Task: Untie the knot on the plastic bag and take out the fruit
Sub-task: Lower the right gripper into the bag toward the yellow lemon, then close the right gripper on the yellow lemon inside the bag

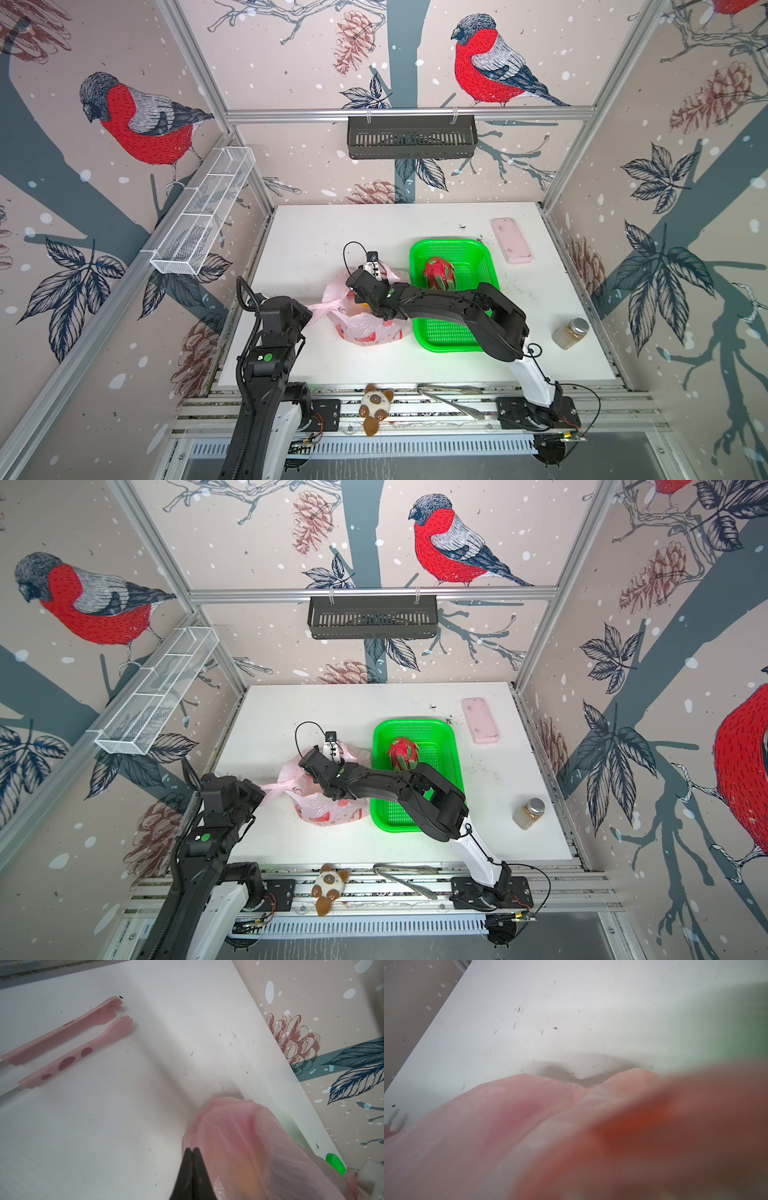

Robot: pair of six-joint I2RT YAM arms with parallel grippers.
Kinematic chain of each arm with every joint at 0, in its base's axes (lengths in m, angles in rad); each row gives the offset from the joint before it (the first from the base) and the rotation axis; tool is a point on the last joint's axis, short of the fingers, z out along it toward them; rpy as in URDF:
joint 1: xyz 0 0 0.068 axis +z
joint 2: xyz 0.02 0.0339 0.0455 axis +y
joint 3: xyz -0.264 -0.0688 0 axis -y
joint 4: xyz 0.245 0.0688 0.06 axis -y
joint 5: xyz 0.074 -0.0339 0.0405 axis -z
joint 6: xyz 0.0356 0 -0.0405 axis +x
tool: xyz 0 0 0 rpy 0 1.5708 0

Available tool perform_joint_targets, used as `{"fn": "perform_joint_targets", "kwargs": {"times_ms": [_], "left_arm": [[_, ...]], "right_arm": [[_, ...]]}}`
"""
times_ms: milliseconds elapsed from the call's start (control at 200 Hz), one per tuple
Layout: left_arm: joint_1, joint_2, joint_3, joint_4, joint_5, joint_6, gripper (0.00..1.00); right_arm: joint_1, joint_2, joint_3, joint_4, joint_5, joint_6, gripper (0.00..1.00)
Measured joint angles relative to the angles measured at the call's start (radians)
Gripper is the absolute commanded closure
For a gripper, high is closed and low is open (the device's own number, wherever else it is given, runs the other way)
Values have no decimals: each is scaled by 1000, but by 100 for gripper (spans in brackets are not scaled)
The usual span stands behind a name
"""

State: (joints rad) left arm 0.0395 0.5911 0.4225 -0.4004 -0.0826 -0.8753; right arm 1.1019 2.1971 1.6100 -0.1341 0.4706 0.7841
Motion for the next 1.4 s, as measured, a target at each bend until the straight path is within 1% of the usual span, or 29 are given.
{"fn": "perform_joint_targets", "kwargs": {"times_ms": [100, 275, 670, 1111, 1401], "left_arm": [[0, 36, -5, 27, 0, 9, 100], [0, 62, -7, 60, -4, 13, 100], [0, 39, -14, 84, -30, 23, 100], [0, -12, -69, 153, -48, 30, 100], [0, -55, -80, 148, -35, 29, 100]], "right_arm": [[0, -24, -13, -26, -19, -30, 74], [1, -59, -37, -45, -42, -81, 76], [4, -137, -82, -5, -78, -156, 78], [9, -257, -137, 31, -130, -162, 79], [14, -275, -147, 34, -149, -162, 78]]}}
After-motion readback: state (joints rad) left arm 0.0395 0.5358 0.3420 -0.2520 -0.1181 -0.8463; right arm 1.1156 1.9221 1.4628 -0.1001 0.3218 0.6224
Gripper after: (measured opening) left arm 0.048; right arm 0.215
